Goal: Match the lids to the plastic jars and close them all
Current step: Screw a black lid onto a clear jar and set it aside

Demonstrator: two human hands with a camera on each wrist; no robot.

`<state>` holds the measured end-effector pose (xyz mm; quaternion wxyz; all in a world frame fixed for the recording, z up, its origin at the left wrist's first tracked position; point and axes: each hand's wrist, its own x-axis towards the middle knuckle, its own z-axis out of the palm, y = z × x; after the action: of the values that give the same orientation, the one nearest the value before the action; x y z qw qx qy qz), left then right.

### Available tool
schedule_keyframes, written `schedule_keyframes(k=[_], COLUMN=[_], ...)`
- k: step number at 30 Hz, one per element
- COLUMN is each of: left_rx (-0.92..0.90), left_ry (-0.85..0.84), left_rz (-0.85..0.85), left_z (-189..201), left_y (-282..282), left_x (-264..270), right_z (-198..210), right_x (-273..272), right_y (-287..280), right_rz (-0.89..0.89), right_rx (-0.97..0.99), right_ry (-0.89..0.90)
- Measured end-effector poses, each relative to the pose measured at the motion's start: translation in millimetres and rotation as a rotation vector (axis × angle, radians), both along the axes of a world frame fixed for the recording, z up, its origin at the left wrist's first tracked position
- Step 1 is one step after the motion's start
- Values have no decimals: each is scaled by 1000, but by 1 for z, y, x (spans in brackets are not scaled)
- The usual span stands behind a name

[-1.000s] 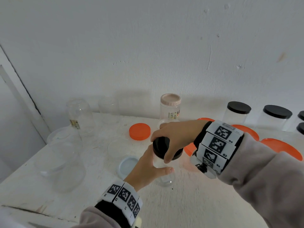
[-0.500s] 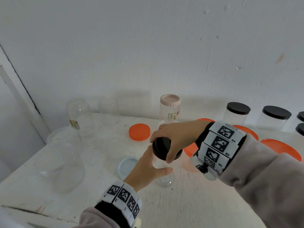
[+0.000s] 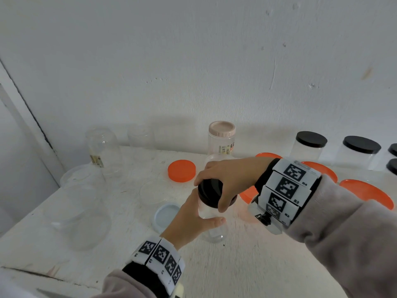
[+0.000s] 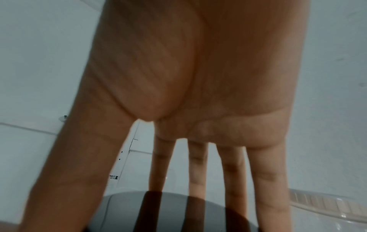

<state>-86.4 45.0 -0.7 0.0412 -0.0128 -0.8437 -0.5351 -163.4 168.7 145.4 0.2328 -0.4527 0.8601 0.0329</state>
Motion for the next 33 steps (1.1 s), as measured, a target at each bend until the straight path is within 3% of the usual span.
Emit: schedule_keyframes(k=[7,13,21,26,33], left_rx=[24,43,36,28,32], left_ry=[2,1,3,-4,-2], left_rz=[-9,-1,-16,3,-5], left_z=[0,-2,-4,-4,-5], left_y=[-1,-1,-2,-1,0], left_x=[1,-1,0,0,0], right_z=[-12,0,-14,-5,0], right_x=[0,-2,-4,-4,-1], right_y=[-2,-1,-4,1,-2], right_rz=[-112,-35,-113,-101,-28], right_rx=[-15,44,-12,21,27], right_ry=[170,-17,178,-3,41])
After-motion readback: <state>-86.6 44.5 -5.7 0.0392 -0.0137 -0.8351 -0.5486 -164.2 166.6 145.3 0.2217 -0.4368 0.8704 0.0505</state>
